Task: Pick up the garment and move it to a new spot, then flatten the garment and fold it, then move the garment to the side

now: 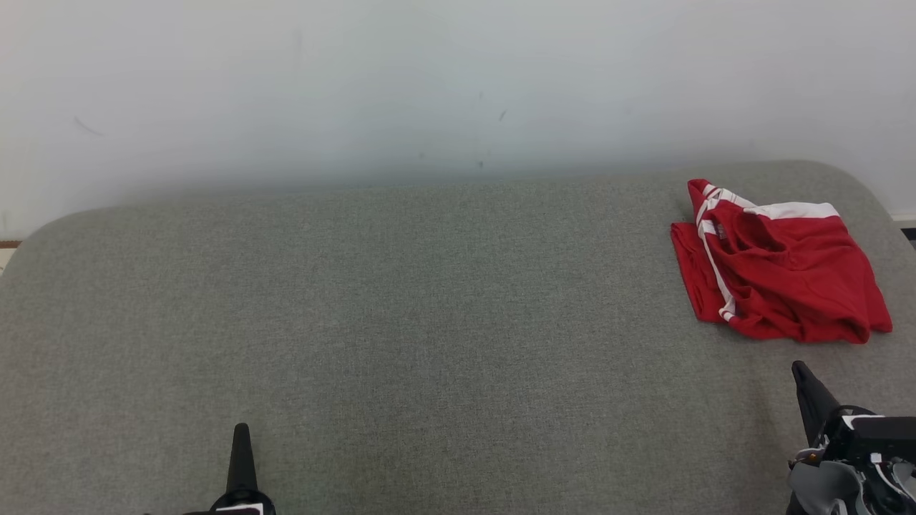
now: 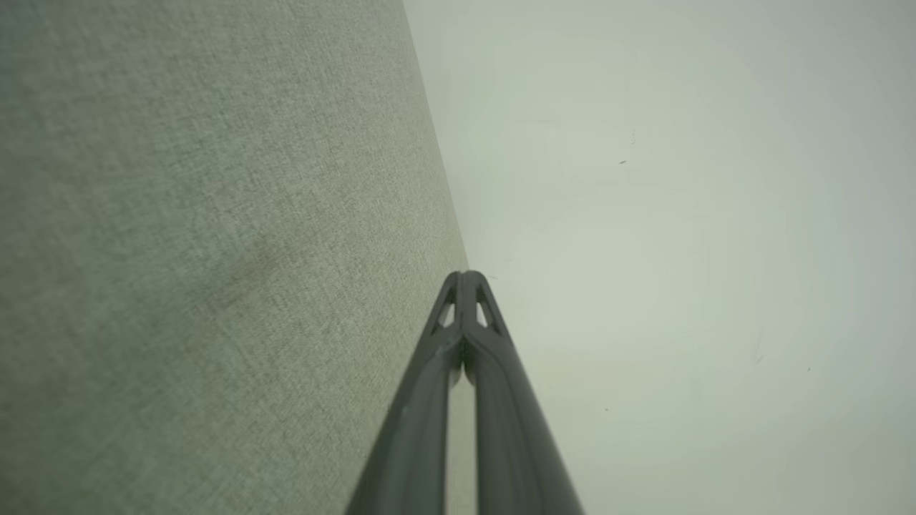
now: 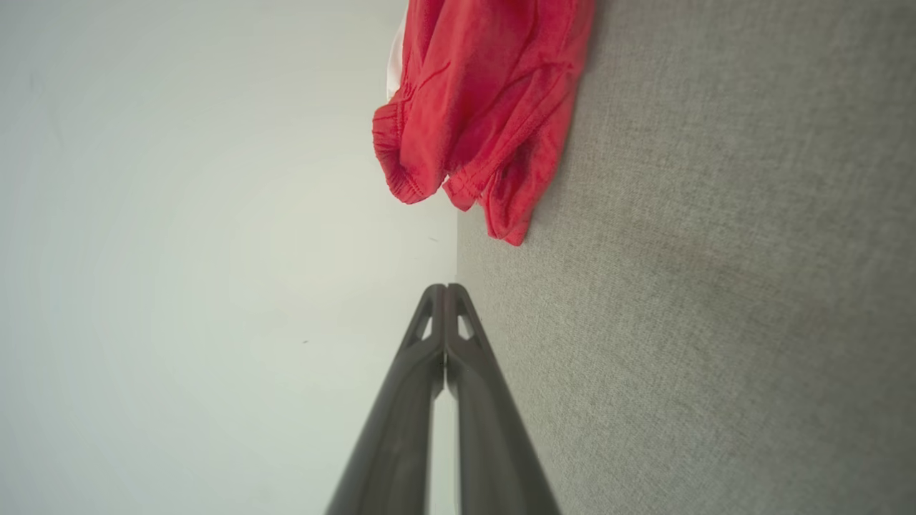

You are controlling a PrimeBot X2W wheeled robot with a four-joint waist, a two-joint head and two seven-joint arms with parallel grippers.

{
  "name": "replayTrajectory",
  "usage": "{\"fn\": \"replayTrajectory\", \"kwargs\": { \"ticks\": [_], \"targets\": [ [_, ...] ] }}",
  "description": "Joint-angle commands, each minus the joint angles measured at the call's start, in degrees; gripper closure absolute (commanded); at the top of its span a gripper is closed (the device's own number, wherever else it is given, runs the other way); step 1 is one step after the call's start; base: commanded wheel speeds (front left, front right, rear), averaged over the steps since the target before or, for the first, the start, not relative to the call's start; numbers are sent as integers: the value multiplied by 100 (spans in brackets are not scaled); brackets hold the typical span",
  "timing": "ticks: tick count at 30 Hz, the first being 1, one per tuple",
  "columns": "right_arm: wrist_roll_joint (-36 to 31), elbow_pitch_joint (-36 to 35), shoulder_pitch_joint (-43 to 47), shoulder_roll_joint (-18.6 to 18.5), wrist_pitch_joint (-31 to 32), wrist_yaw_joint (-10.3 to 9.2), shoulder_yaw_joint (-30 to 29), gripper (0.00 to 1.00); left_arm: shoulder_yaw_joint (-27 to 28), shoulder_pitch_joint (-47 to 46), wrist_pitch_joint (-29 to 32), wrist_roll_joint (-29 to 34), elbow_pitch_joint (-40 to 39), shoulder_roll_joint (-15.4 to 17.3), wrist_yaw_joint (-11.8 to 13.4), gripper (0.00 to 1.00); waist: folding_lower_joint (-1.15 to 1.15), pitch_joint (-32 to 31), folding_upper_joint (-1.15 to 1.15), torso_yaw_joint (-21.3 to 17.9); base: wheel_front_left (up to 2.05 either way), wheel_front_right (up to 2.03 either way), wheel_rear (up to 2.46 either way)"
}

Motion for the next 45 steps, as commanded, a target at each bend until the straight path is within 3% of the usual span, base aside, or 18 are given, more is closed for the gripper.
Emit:
{"fn": "replayTrajectory", "kwargs": {
  "ticks": [1,27,45],
  "targets": [
    [108,16,-65,-47,38,2,-45,100,-19,-82,-30,-127,20,9,-44,100,0,2,0,0,0,0,0],
    [1174,251,-299,-91,528,2,-477,100,-227,-294,-28,-1292,205,-4,-161,100,0,64,0,13,0,0,0],
    [1157,247,-286,-87,524,2,-470,100,-222,-274,-28,-1257,204,-4,-159,100,0,65,0,13,0,0,0]
  ]
}}
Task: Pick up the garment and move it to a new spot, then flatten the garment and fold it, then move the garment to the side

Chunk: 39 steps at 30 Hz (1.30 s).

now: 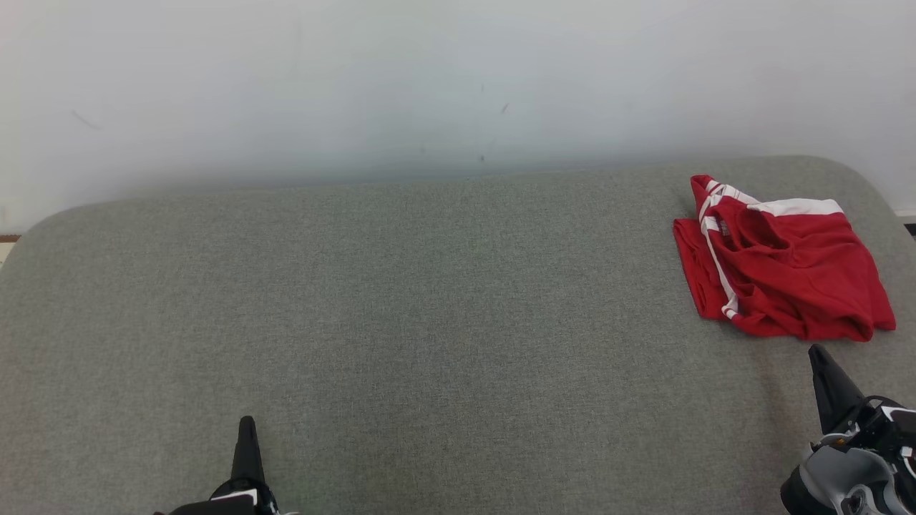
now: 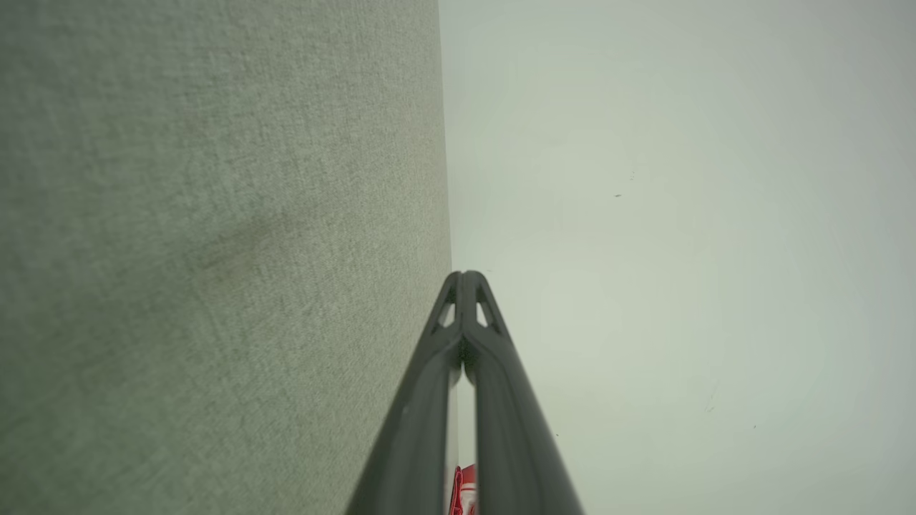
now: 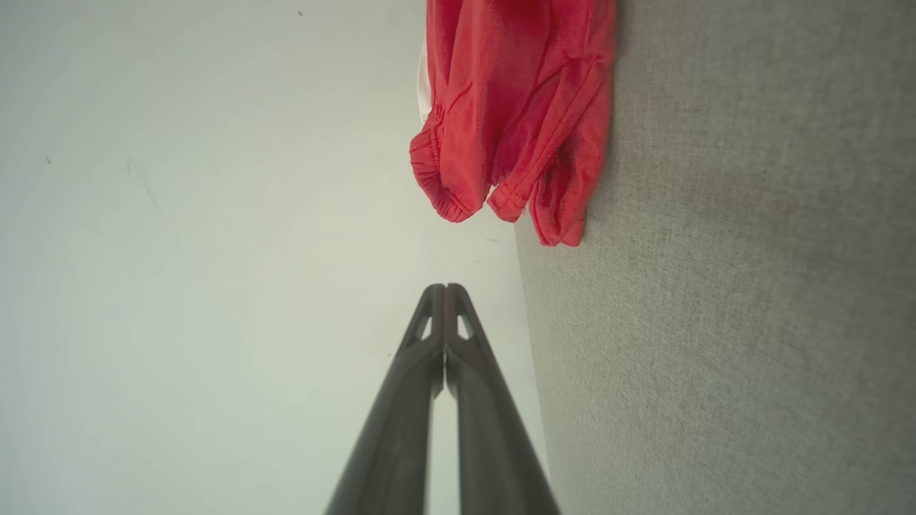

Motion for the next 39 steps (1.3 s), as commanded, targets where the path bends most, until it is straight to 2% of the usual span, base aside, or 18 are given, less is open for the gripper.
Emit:
{"fn": "replayTrajectory", "kwargs": {
  "ticks": [1,39],
  "targets": [
    [24,15,-24,-25,16,2,-2,100,-5,-18,-11,-20,24,4,-15,100,0,0,0,0,0,0,0],
    [17,14,-25,-22,20,2,-6,100,-3,-17,-11,-21,22,4,-15,100,0,0,0,0,0,0,0]
  ]
}}
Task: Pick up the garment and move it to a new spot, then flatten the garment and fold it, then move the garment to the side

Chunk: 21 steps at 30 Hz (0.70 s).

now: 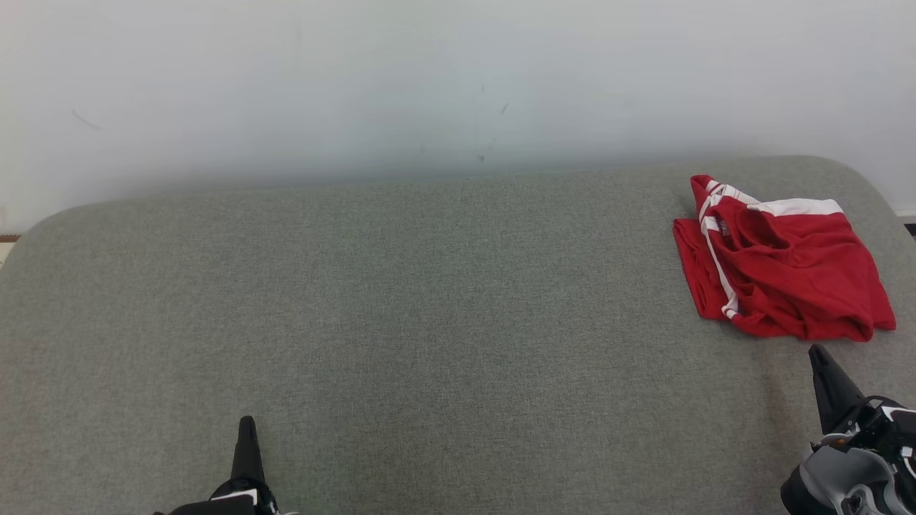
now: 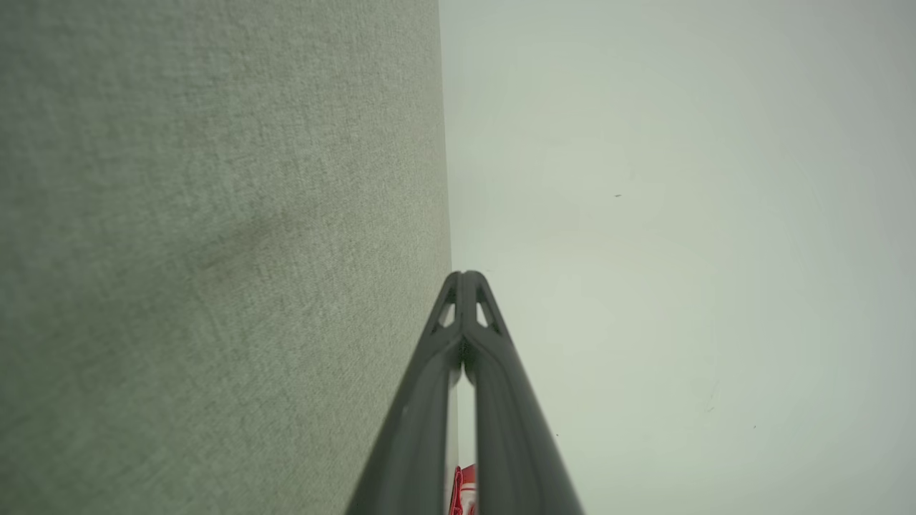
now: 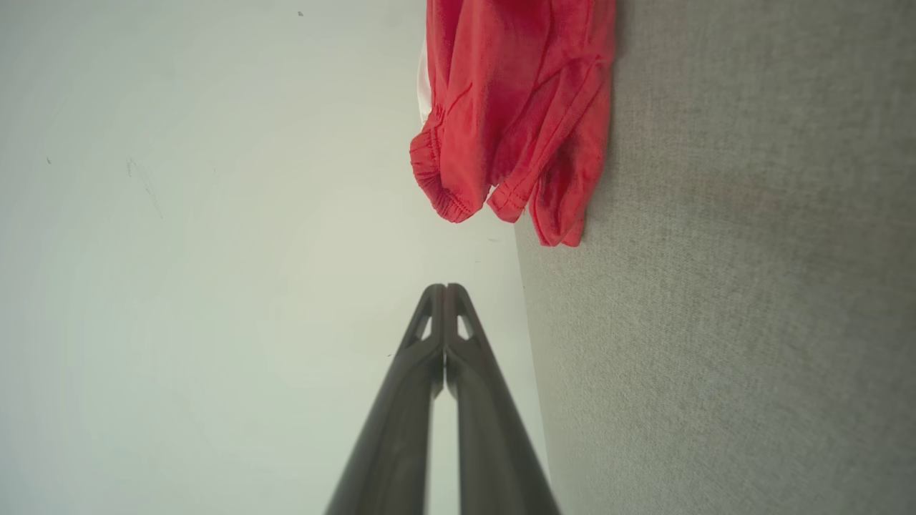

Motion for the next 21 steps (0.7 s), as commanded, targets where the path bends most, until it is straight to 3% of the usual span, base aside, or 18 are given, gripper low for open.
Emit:
{"fn": "replayTrajectory", "kwargs": {
  "ticks": [1,21],
  "targets": [
    [17,13,-24,-22,21,2,-1,100,-3,-17,-11,-21,22,4,-15,100,0,0,0,0,0,0,0],
    [15,13,-24,-21,22,2,-1,100,-3,-17,-11,-21,21,4,-15,100,0,0,0,0,0,0,0]
  ]
}}
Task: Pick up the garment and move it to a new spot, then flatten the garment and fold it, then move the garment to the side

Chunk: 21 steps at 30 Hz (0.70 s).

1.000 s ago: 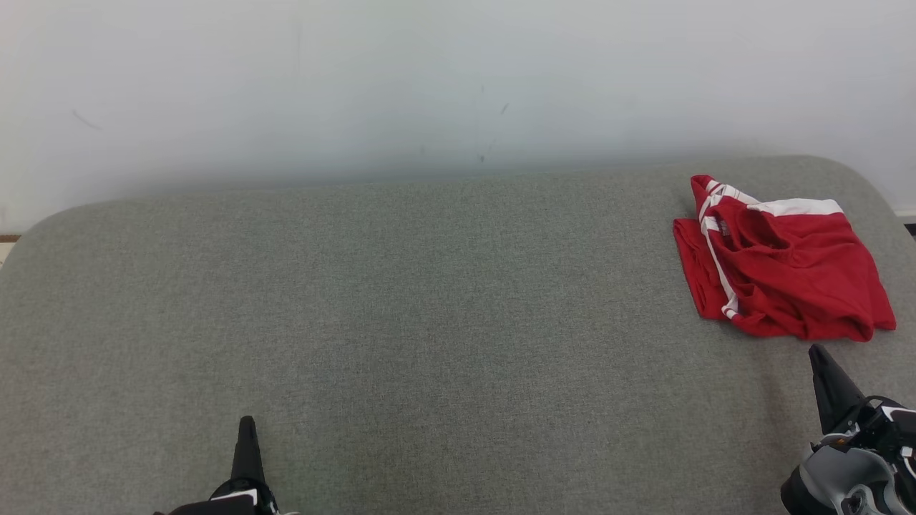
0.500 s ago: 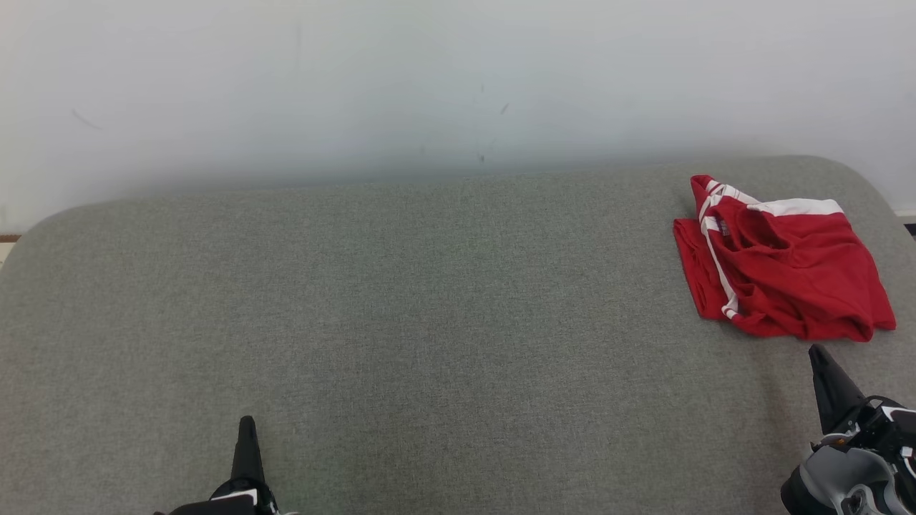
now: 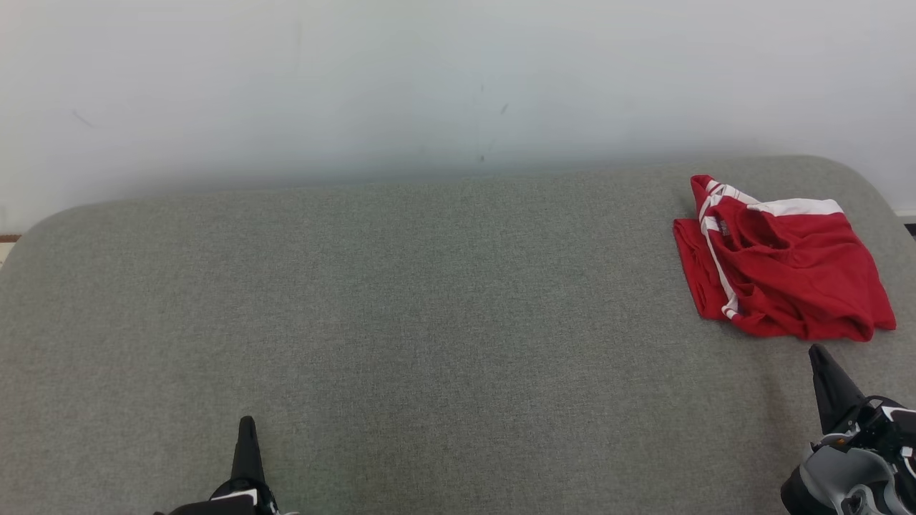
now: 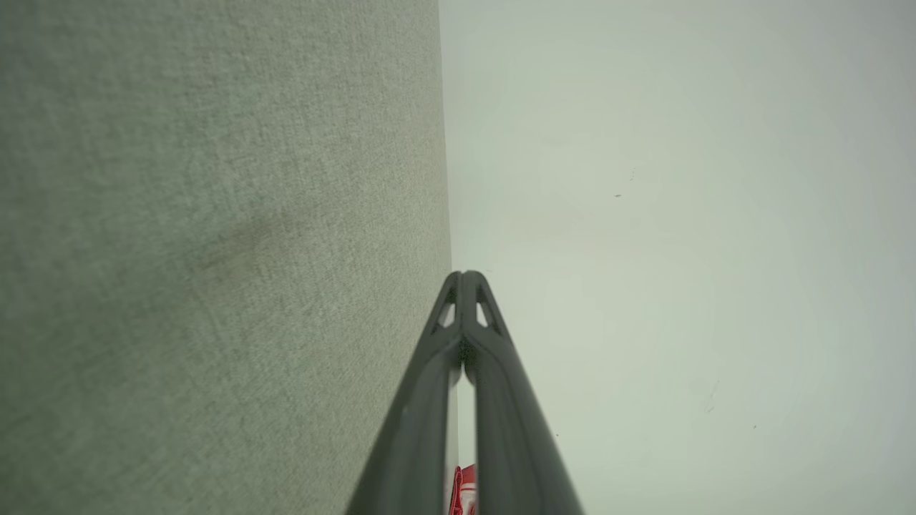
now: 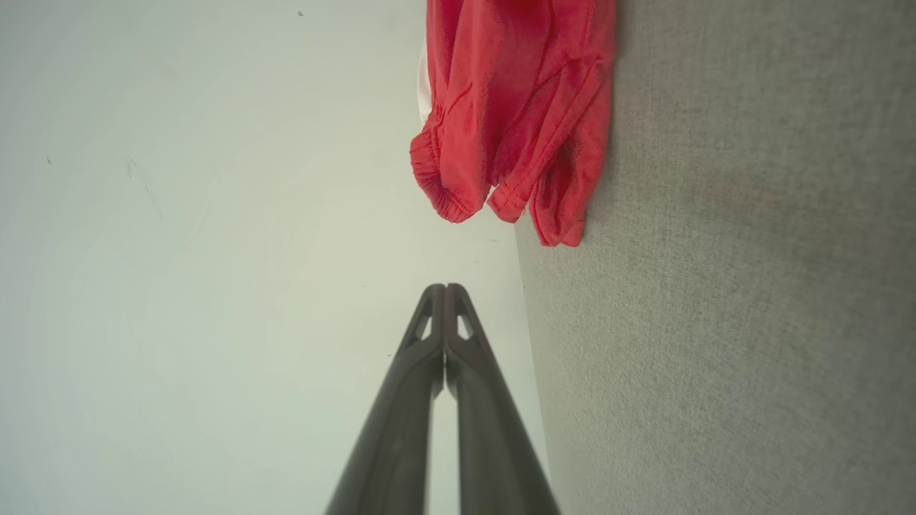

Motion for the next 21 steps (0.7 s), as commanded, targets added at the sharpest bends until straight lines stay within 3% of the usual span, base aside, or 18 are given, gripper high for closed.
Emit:
{"fn": "replayTrajectory", "kwargs": {
  "ticks": [1,21],
  "targets": [
    [15,13,-25,-21,22,2,1,100,-3,-17,-11,-21,21,4,-15,100,0,0,0,0,0,0,0],
    [15,13,-25,-20,22,2,0,100,-2,-17,-12,-21,20,4,-15,100,0,0,0,0,0,0,0]
  ]
}}
